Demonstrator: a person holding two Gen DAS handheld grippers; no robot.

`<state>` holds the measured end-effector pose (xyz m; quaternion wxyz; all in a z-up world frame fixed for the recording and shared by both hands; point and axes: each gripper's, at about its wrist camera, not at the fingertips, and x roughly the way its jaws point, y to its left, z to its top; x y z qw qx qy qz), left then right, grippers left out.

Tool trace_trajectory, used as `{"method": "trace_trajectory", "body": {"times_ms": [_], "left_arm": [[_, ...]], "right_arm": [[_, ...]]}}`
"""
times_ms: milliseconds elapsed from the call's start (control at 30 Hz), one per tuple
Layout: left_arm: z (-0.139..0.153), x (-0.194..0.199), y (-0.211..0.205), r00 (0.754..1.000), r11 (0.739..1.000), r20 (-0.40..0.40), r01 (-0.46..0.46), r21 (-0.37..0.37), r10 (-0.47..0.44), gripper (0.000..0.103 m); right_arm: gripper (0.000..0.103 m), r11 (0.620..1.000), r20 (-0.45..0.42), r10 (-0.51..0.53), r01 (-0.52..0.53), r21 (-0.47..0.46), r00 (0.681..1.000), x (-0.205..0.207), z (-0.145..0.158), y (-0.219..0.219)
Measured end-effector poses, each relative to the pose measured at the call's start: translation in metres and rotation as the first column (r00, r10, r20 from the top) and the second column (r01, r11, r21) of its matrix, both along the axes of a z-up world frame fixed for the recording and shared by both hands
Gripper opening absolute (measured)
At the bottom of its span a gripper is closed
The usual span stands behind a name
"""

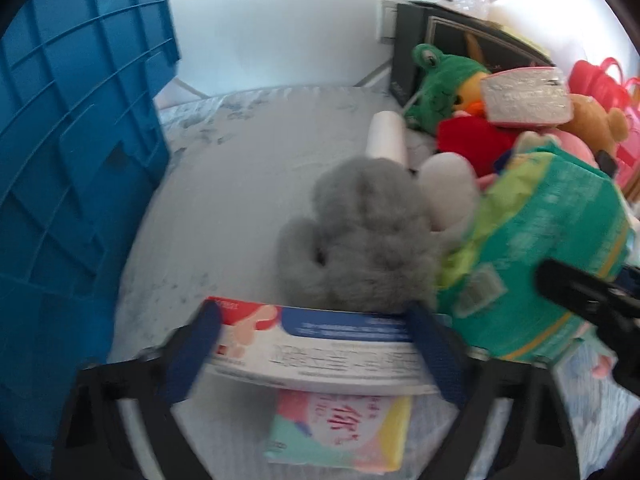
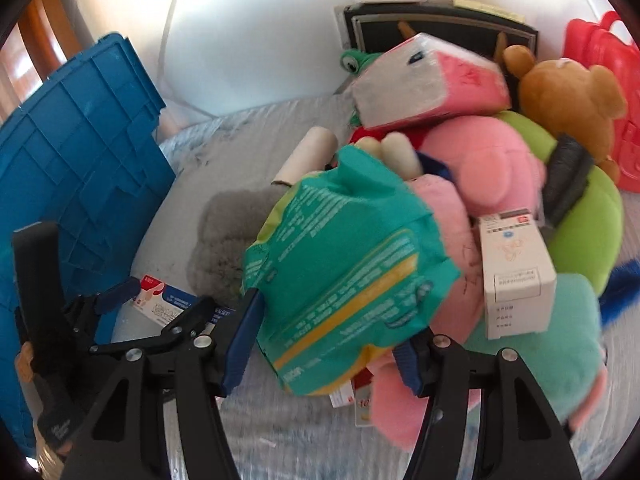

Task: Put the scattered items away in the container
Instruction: 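Grasp the green diaper pack with left gripper while right gripper reaches the pile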

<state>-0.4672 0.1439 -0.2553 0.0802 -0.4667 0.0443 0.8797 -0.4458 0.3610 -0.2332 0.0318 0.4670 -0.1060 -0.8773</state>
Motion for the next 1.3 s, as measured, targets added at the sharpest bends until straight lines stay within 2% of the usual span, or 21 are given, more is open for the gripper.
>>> {"method": "trace_trajectory", "body": {"times_ms": [33, 67, 133, 233, 333, 400, 433, 467, 533, 633, 733, 767, 800, 900, 967, 1033, 1100, 1200, 1300], "left_arm": [[0.002, 0.005, 0.004, 1.000, 1.000, 0.000, 0.010, 0.001, -0.010, 0.049], [0.003, 0.009, 0.007, 1.000, 1.000, -0.001, 0.017, -0.004, -0.017, 0.039], [0.006, 0.019, 0.011, 1.000, 1.000, 0.002, 0.023, -0.015, -0.023, 0.034], [0.010, 0.043, 0.016, 0.999, 0.999, 0.015, 0.048, -0.023, -0.048, 0.034], [0.008, 0.068, 0.026, 0.993, 0.994, 0.066, 0.104, -0.018, -0.102, 0.034], [0.012, 0.082, 0.035, 0.991, 0.992, 0.059, 0.122, -0.022, -0.120, 0.035], [0.016, 0.087, 0.040, 0.991, 0.991, 0.046, 0.130, -0.030, -0.128, 0.039], [0.021, 0.093, 0.045, 0.989, 0.989, 0.034, 0.144, -0.029, -0.143, 0.052], [0.031, 0.102, 0.055, 0.987, 0.987, 0.010, 0.162, -0.018, -0.162, 0.070], [0.041, 0.112, 0.072, 0.982, 0.982, -0.003, 0.190, 0.003, -0.190, 0.070], [0.044, 0.122, 0.092, 0.974, 0.975, 0.007, 0.224, 0.002, -0.224, 0.070], [0.045, 0.126, 0.098, 0.973, 0.973, 0.006, 0.231, -0.003, -0.231, 0.070], [0.045, 0.129, 0.102, 0.973, 0.973, 0.004, 0.232, -0.007, -0.232, 0.070], [0.047, 0.143, 0.116, 0.979, 0.978, -0.003, 0.206, -0.025, -0.206, 0.070], [0.048, 0.153, 0.121, 0.984, 0.984, -0.022, 0.175, -0.043, -0.176, 0.070], [0.044, 0.159, 0.127, 0.993, 0.992, -0.007, 0.121, -0.028, -0.121, 0.070], [0.039, 0.165, 0.136, 0.994, 0.994, 0.027, 0.107, 0.017, -0.107, 0.070], [0.034, 0.177, 0.170, 0.993, 0.994, 0.036, 0.113, 0.012, -0.113, 0.071], [0.032, 0.188, 0.207, 0.986, 0.987, 0.039, 0.159, 0.027, -0.160, 0.077]], "right_arm": [[0.052, 1.000, 0.004, 0.000, 0.000, 0.013, 1.000, 0.000, 0.001, -0.002], [0.047, 1.000, 0.007, -0.004, 0.004, 0.020, 1.000, 0.002, 0.001, -0.002], [0.043, 1.000, 0.014, -0.023, 0.022, 0.006, 1.000, 0.011, 0.001, 0.005], [0.042, 0.997, 0.057, -0.068, 0.071, -0.041, 0.996, 0.039, -0.002, 0.025], [0.042, 0.993, 0.144, -0.099, 0.106, -0.046, 0.985, 0.078, -0.017, 0.041], [0.042, 0.990, 0.188, -0.109, 0.123, -0.068, 0.976, 0.105, -0.026, 0.049], [0.042, 0.989, 0.195, -0.120, 0.134, -0.061, 0.974, 0.117, -0.026, 0.053], [0.042, 0.988, 0.198, -0.129, 0.142, -0.053, 0.972, 0.128, -0.024, 0.057], [0.042, 0.987, 0.188, -0.150, 0.159, -0.033, 0.971, 0.145, -0.016, 0.067], [0.044, 0.978, 0.148, -0.201, 0.207, -0.020, 0.968, 0.166, 0.001, 0.087], [0.057, 0.962, 0.125, -0.269, 0.271, -0.001, 0.955, 0.186, 0.013, 0.109], [0.065, 0.956, 0.118, -0.293, 0.294, 0.004, 0.949, 0.193, 0.017, 0.117], [0.068, 0.950, 0.103, -0.312, 0.313, 0.005, 0.945, 0.201, 0.023, 0.126], [0.068, 0.937, 0.046, -0.348, 0.347, 0.034, 0.936, 0.216, 0.035, 0.153], [0.068, 0.919, 0.047, -0.392, 0.389, 0.066, 0.919, 0.212, 0.029, 0.180], [0.068, 0.922, 0.086, -0.384, 0.378, 0.082, 0.919, 0.204, 0.016, 0.202], [0.068, 0.945, 0.125, -0.328, 0.326, 0.035, 0.936, 0.200, 0.004, 0.215], [0.068, 0.961, 0.135, -0.276, 0.274, 0.031, 0.952, 0.208, -0.003, 0.226], [0.068, 0.967, 0.161, -0.255, 0.254, 0.030, 0.953, 0.217, -0.011, 0.241]]}}
